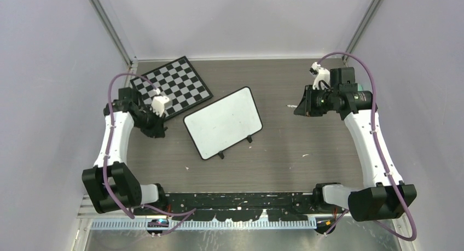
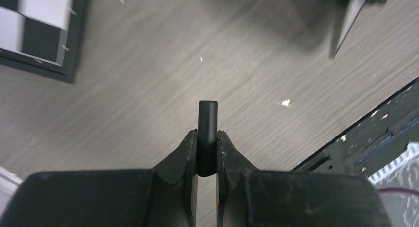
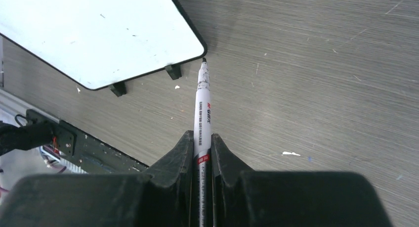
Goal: Write a sentence on the whiteboard
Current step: Place the pen cap at the center of the board.
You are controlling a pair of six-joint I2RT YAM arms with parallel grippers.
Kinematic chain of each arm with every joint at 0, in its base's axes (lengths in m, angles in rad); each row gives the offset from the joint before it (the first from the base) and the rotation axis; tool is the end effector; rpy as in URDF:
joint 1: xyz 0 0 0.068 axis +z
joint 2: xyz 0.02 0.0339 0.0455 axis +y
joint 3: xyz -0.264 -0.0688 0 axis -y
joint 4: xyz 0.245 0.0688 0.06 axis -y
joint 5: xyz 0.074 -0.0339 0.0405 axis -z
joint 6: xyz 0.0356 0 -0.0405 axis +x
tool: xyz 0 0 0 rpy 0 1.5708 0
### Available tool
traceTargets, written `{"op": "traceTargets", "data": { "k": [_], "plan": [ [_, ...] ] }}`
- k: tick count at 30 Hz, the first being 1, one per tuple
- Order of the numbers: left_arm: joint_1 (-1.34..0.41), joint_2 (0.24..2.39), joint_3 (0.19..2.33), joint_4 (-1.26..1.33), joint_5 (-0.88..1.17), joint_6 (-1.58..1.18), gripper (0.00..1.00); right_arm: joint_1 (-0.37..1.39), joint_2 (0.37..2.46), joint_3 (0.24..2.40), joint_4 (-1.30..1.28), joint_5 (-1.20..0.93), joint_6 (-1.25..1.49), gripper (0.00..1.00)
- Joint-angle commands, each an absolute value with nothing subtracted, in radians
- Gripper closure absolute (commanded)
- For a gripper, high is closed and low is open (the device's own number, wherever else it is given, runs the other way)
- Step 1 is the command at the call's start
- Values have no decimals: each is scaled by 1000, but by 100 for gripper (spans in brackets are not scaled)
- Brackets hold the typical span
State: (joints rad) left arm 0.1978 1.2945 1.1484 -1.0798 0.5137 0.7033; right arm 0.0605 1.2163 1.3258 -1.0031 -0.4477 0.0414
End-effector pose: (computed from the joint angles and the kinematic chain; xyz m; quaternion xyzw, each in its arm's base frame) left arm 0.2335 0.0290 0.2924 0.2805 0.9117 -0.1530 0.2584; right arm 0.2305 0.0294 0.3648 -0.0825 0.9189 0.2256 0.3128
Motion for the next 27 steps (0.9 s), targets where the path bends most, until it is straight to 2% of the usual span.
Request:
{"op": "traceTargets", "data": {
  "k": [1,5,11,21,27],
  "plan": [
    [203,1300,1048,-1019,389,794,100,57,1140,1298,-908,-453,56,100],
    [198,1337,975,-967,334,792,100,57,1117,1279,-871,-541,38,100],
    [167,1381,888,-886,248,765,96,71,1099,1239,-831,-552,50,100],
    [118,1426,829,-843,240,773,84,74,1136,1227,-764,-615,144,100],
    [111,1450,836,-876,278,777,71,90,1124,1187,-707,-643,130,100]
  ]
}}
